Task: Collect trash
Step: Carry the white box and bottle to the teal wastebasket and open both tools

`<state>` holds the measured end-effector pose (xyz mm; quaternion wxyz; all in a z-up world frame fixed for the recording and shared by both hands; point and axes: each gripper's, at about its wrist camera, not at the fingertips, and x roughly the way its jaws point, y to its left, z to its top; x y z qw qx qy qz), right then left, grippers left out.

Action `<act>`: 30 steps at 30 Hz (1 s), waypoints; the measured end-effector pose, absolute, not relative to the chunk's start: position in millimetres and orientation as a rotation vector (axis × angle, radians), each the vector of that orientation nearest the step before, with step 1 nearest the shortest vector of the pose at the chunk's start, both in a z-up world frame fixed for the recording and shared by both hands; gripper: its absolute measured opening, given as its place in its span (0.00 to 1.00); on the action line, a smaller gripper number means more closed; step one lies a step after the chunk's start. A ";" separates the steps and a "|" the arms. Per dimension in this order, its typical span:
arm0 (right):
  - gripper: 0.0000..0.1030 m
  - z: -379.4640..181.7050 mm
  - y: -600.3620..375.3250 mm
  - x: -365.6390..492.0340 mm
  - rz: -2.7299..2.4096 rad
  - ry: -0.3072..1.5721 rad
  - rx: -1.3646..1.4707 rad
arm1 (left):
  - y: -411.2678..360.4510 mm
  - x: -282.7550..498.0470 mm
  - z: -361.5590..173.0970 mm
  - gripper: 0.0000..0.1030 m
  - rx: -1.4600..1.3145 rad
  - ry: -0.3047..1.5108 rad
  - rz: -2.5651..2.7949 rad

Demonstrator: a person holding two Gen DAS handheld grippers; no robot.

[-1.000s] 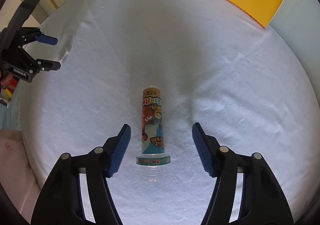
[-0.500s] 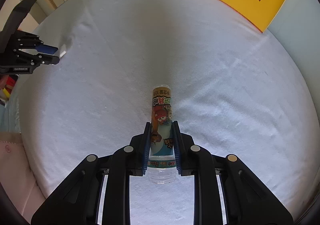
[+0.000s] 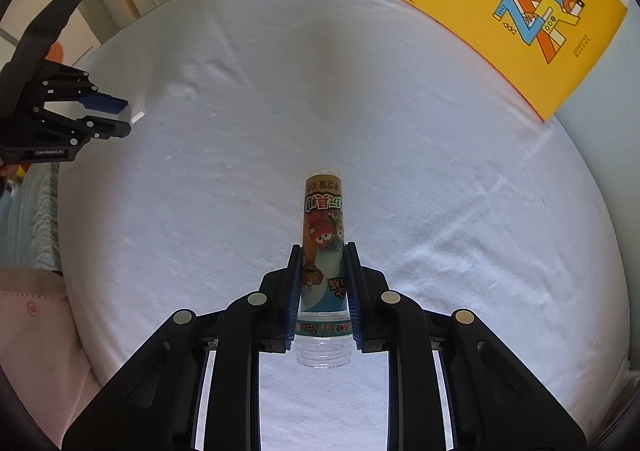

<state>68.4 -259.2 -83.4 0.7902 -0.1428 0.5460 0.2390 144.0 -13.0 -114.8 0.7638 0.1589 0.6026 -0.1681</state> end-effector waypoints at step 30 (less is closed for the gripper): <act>0.21 -42.1 55.8 28.3 0.987 1.017 -0.572 | 197.0 26.4 -94.2 0.27 0.128 1.289 -0.075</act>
